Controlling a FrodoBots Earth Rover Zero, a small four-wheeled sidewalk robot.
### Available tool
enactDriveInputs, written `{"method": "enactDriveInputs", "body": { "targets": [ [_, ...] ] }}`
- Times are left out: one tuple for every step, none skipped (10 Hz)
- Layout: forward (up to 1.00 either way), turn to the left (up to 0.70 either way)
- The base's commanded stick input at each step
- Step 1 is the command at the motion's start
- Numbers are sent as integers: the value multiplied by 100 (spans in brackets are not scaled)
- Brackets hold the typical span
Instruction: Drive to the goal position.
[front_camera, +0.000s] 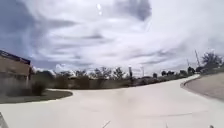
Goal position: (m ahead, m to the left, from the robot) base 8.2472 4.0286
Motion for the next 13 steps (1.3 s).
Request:
{"method": "enactDriveInputs", "body": {
  "targets": [
    [85, 0],
    [85, 0],
    [85, 0],
    [85, 0],
    [85, 0],
    [85, 0],
    [85, 0],
    [85, 0],
    [85, 0],
    [85, 0],
    [85, 0],
    [85, 0],
    [85, 0]
  ]
}}
